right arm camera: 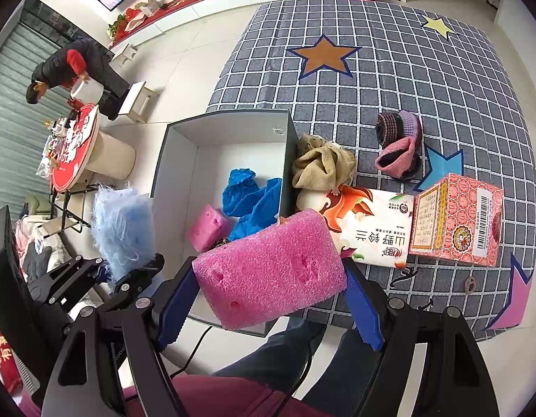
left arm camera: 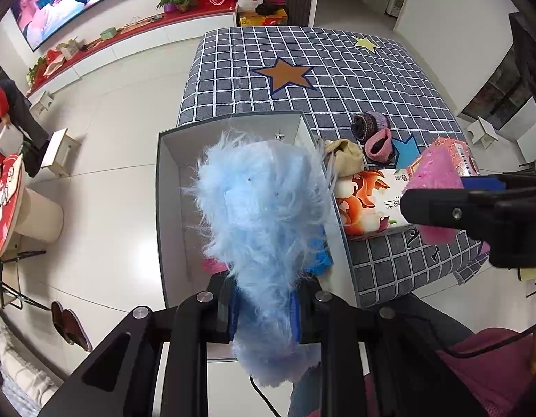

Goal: Organize soft objects
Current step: 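Carry the fluffy plush and pink sponge with both tools over the white box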

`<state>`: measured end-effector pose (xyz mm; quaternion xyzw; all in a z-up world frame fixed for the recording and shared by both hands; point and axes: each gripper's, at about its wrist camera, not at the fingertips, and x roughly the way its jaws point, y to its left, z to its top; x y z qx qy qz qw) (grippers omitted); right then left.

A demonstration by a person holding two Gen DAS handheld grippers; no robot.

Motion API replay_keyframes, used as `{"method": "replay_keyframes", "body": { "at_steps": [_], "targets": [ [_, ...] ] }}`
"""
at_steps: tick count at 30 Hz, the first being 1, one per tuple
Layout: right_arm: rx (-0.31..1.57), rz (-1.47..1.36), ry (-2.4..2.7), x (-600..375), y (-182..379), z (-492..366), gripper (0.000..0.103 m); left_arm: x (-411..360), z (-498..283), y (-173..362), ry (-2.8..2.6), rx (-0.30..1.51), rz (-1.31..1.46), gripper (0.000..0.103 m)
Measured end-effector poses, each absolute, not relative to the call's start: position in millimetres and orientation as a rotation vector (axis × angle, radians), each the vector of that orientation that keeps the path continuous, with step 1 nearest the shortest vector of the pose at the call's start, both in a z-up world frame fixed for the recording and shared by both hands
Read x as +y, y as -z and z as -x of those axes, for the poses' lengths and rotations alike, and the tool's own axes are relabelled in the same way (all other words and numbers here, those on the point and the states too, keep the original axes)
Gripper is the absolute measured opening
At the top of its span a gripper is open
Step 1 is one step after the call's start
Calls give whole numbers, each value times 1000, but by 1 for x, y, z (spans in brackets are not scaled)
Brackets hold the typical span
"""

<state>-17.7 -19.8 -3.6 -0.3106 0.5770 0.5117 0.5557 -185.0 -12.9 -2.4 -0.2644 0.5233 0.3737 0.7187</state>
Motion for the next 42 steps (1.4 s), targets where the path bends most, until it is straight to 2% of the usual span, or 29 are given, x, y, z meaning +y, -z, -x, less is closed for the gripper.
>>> {"method": "replay_keyframes", "body": {
  "at_steps": [42],
  "targets": [
    [1309, 854, -1279, 12, 11, 47, 80, 7, 199, 22, -884, 1190, 644, 25]
  ]
}}
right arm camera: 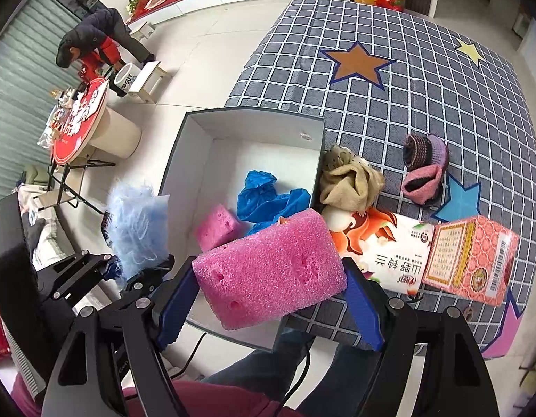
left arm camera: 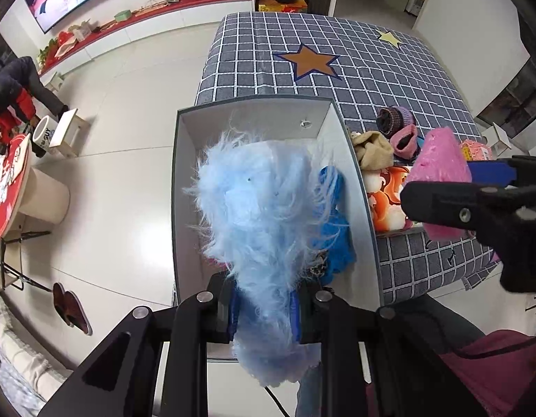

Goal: Organize soft objects
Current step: 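Carry the fluffy plush and pink sponge with both tools over the white box, then open both tools to drop the plush and sponge into the box, then grasp the beige knit sock with the left tool while the right tool grasps the pink knit glove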

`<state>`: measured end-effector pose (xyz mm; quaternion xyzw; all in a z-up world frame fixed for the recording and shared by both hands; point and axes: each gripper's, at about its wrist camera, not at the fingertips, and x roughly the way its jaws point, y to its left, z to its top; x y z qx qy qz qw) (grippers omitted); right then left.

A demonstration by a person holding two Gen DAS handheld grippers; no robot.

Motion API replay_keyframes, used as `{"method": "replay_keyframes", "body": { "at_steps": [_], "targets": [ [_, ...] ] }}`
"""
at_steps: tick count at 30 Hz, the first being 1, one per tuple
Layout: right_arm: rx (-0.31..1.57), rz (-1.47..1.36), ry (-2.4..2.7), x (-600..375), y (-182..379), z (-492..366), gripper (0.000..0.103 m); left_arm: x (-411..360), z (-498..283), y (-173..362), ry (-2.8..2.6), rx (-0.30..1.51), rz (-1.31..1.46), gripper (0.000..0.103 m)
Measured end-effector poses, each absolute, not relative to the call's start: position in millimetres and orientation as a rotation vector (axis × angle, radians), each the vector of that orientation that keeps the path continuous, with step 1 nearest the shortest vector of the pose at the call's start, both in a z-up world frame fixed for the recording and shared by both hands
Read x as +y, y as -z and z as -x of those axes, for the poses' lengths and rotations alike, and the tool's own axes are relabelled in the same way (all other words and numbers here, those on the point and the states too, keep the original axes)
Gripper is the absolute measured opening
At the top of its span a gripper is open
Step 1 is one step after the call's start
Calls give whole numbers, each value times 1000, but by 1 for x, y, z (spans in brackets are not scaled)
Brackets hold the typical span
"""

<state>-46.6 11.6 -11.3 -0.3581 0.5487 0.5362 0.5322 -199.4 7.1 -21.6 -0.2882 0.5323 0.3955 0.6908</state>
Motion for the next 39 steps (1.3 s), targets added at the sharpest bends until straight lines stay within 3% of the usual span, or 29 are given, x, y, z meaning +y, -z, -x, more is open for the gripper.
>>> {"method": "replay_keyframes", "body": {
  "at_steps": [25, 28, 30, 32, 33, 34, 36, 39],
  "targets": [
    [1275, 970, -1368, 62, 30, 73, 80, 23, 201, 36, -903, 1193, 731, 26],
    [1302, 978, -1390, 69, 34, 74, 81, 22, 202, 35, -892, 1159, 751, 45],
    [1337, 962, -1402, 72, 35, 71, 81, 22, 203, 33, -896, 1144, 756, 79],
    [1374, 944, -1413, 75, 36, 69, 87, 21, 204, 31, -895, 1119, 763, 84],
    [1401, 926, -1418, 76, 36, 65, 100, 21, 205, 30, -887, 1099, 775, 85],
    [1416, 912, -1421, 76, 36, 63, 103, 22, 206, 29, -877, 1083, 795, 87],
    [1454, 872, -1425, 76, 35, 56, 103, 25, 208, 30, -870, 1063, 839, 103],
    [1508, 818, -1398, 73, 35, 41, 103, 33, 206, 33, -857, 1052, 918, 103]
  ]
}}
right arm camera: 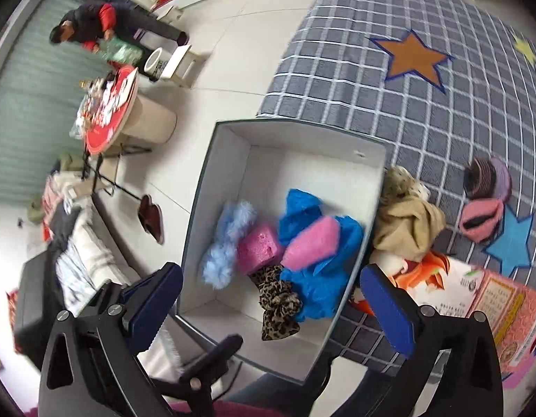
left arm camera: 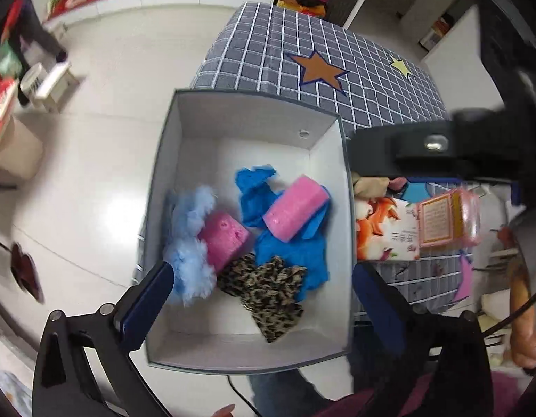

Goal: Organize soft objects
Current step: 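Grasp the beige knit sock with the left tool while the right tool grasps the pink knit glove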

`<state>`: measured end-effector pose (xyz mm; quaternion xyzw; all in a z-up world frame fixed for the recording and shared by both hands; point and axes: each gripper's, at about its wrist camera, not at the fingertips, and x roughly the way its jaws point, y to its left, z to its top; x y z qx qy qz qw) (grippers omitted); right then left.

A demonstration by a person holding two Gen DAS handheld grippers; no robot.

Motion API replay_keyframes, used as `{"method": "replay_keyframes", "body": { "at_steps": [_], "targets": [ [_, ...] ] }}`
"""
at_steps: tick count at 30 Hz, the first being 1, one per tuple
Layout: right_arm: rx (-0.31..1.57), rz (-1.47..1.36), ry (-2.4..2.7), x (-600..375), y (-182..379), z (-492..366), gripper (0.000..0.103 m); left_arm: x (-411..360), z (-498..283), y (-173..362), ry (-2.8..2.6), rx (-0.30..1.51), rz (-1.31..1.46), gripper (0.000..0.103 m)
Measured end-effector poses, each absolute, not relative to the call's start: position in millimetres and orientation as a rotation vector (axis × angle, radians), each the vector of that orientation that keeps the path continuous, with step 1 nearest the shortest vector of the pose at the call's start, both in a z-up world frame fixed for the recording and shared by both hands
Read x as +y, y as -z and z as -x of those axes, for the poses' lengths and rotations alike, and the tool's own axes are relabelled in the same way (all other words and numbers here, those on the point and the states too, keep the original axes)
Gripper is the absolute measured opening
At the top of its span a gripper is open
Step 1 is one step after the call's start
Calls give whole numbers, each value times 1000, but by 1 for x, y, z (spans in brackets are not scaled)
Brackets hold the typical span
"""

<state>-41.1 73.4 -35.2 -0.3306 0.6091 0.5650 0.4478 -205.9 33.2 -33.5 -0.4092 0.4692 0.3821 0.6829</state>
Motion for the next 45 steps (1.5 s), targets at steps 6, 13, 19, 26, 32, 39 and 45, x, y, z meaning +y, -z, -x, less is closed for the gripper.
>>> {"method": "replay_keyframes", "body": {
  "at_steps": [6, 13, 19, 26, 32, 39, 45],
  "targets": [
    [1575, 678, -1297, 54, 15, -29, 103, 44, 156, 17, -792, 1098, 779, 103],
    [1541, 533, -1119, 13, -14, -138, 103, 52, 38, 30, -604, 1278, 504, 103],
    [1578, 411, -1007, -23, -11, -198, 103, 65, -50, 89, -466, 1540, 258, 103],
    [1643, 354, -963, -42, 14, -231, 103, 59, -80, 156, -317, 1819, 187, 83],
    [1669, 373, -937, -33, 29, -256, 103, 61, -81, 174, -276, 1901, 272, 27],
    [1655, 589, -977, 20, 55, -263, 103, 81, -57, 138, -466, 1690, 425, 25],
    [1682, 777, -1037, 72, 102, -243, 103, 83, -43, 98, -622, 1501, 544, 25]
  ]
}}
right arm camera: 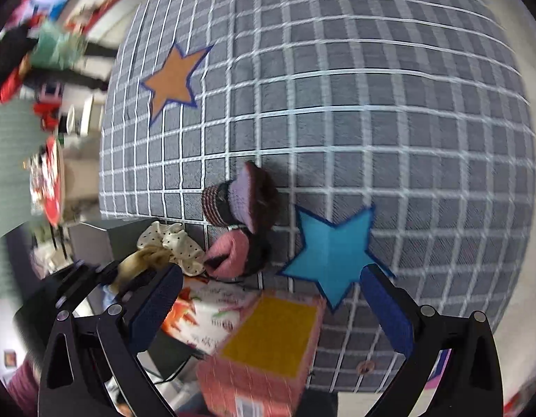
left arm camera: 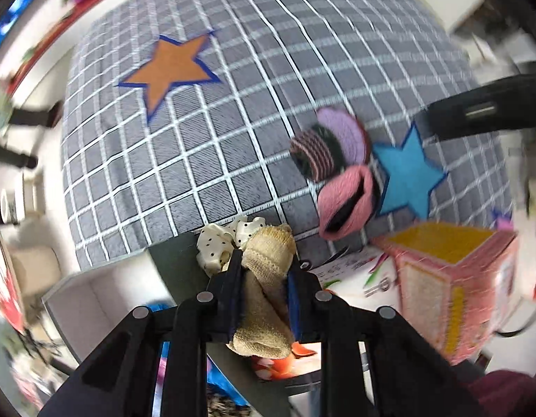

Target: Organize soft objects

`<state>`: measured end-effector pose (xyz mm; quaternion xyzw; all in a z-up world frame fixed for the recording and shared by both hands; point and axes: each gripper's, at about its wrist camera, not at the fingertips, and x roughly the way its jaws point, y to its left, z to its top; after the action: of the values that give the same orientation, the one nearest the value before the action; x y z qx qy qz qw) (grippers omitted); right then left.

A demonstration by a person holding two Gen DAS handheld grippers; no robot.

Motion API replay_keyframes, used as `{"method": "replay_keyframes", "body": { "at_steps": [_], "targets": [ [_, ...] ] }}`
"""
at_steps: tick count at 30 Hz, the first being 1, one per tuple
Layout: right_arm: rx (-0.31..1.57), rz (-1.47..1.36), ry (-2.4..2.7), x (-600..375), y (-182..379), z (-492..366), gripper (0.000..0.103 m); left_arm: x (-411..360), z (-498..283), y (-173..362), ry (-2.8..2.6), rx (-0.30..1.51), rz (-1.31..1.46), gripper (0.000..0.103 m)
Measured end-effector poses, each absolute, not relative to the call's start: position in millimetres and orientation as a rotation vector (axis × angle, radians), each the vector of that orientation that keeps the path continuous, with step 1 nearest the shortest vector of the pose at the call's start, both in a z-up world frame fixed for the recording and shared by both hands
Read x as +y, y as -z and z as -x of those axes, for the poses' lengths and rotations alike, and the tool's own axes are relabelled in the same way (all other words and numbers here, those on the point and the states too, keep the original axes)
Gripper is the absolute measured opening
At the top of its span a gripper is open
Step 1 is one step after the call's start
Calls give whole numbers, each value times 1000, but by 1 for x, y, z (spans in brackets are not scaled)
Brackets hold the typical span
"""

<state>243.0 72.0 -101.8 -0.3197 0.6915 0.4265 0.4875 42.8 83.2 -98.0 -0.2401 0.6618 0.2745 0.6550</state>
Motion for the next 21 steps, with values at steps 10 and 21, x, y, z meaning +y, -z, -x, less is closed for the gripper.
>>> {"method": "replay_keyframes", "body": {
  "at_steps": [10, 21],
  "targets": [
    [1654, 1175, -1075, 137, 194, -190, 103, 73, -24, 65, -790, 1381, 700, 25],
    [1702, 998, -1120, 127, 177, -198, 58, 43, -21, 44, -747, 1405, 626, 25]
  ]
}}
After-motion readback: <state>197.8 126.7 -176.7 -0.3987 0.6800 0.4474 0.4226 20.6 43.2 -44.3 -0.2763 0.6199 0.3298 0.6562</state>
